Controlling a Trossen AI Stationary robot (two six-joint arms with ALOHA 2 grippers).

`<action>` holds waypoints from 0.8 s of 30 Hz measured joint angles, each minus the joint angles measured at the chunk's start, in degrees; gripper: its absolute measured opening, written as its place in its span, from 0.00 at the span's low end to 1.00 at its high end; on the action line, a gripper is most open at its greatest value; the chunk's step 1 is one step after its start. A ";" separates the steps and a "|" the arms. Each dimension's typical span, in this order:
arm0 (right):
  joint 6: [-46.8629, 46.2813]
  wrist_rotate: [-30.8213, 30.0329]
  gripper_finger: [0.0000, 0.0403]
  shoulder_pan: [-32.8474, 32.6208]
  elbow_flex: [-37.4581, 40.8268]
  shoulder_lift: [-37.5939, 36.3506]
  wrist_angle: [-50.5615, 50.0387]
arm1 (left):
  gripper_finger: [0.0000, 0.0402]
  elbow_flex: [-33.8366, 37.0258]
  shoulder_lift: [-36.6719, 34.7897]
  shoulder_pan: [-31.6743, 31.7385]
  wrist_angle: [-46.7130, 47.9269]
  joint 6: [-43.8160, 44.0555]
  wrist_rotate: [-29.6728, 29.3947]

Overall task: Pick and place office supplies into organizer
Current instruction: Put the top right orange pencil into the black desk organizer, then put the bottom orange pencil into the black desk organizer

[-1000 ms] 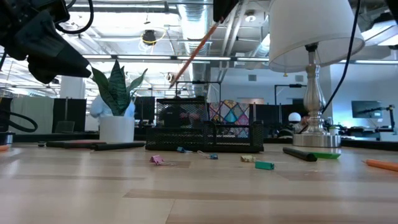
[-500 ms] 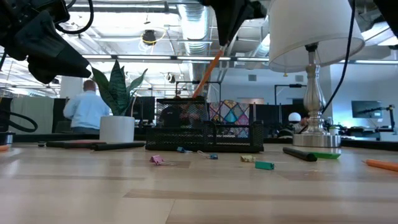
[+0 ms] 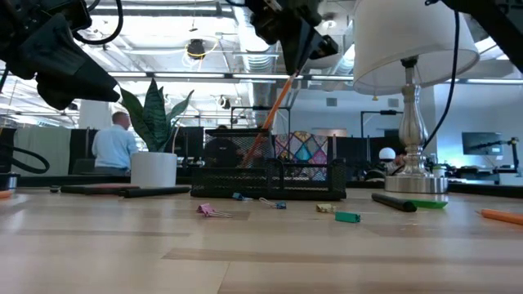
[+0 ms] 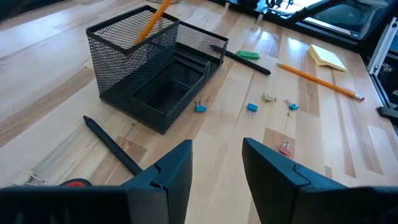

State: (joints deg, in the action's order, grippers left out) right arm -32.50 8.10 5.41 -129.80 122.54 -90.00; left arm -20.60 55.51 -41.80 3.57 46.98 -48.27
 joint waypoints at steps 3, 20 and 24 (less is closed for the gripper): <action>0.92 3.14 0.05 1.81 0.00 0.15 0.00 | 0.34 0.00 0.00 -0.02 0.00 0.00 -0.02; 1.06 5.48 0.13 6.02 -0.02 0.50 0.00 | 0.34 0.00 0.00 0.00 0.00 0.22 -0.17; 1.25 5.79 0.13 6.70 -0.02 0.50 0.00 | 0.34 0.00 0.00 0.00 0.00 0.28 -0.22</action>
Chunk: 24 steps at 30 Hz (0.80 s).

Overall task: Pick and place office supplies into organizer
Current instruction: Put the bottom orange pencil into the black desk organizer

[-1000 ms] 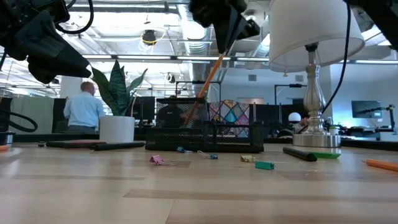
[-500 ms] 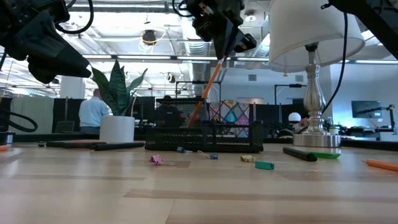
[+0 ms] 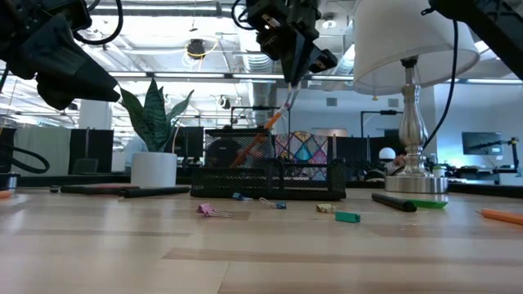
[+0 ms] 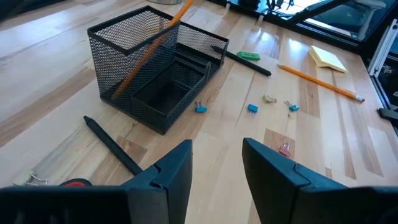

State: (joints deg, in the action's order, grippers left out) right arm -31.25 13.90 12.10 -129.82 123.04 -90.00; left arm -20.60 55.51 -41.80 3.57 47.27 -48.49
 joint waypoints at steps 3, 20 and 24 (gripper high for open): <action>0.66 -0.12 0.13 -0.26 -0.24 -0.80 -0.12 | 0.34 0.00 0.00 0.00 0.00 0.02 -0.32; -21.32 -50.08 0.13 -41.55 -4.57 -16.68 0.10 | 0.34 0.00 0.00 0.00 2.57 4.35 8.75; -28.91 -58.62 0.13 -55.23 -4.57 -13.44 3.64 | 0.34 0.00 0.00 0.00 3.19 4.37 8.18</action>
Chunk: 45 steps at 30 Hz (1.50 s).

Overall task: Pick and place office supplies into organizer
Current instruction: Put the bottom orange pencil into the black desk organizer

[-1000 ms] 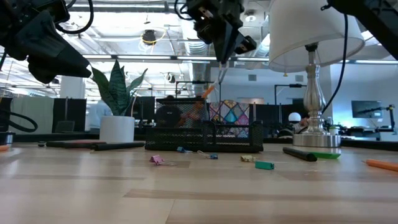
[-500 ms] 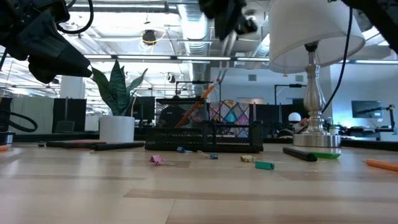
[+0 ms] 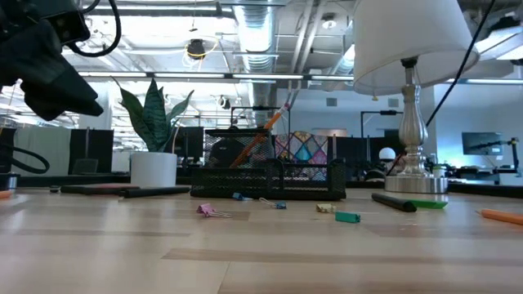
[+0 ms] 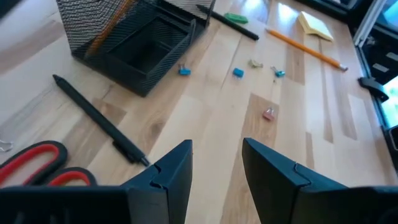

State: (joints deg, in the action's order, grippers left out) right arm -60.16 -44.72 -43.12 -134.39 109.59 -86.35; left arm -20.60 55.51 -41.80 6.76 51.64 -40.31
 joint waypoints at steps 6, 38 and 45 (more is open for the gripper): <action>5.20 -1.00 0.13 -10.04 0.00 6.87 12.17 | 0.34 0.00 0.00 0.00 -0.07 0.29 -0.92; -47.63 37.35 0.14 -8.85 0.04 32.27 1.98 | 0.34 0.00 0.00 0.00 -0.09 2.86 -2.41; -47.62 37.29 0.20 -7.82 0.85 32.27 2.90 | 0.34 0.00 0.02 0.00 0.01 2.86 -2.41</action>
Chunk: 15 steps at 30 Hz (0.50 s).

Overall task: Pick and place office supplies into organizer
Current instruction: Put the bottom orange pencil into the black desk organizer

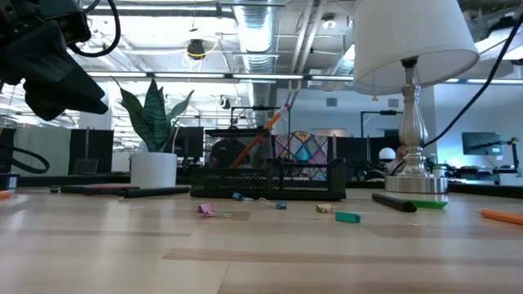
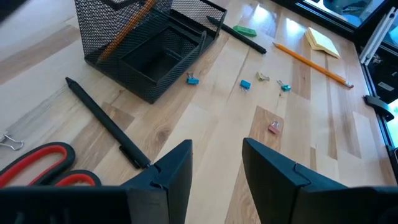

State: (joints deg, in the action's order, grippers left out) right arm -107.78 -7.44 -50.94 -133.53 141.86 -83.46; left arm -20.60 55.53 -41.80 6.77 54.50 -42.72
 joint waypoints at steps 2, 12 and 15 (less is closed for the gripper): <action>-0.83 -0.40 0.20 -0.12 -0.02 -0.02 -1.03 | 0.34 0.00 0.00 0.00 0.17 0.00 0.00; -19.62 -17.21 0.18 -8.62 -0.07 0.00 -4.42 | 0.34 0.00 0.00 0.00 0.37 0.00 0.02; -17.21 -15.13 0.18 -9.66 -0.08 1.92 -4.13 | 0.34 0.00 0.00 0.00 0.39 0.00 0.02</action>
State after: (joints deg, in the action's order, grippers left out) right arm -124.99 -22.57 -60.60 -133.61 143.78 -87.59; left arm -20.60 55.53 -41.80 7.16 54.50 -42.70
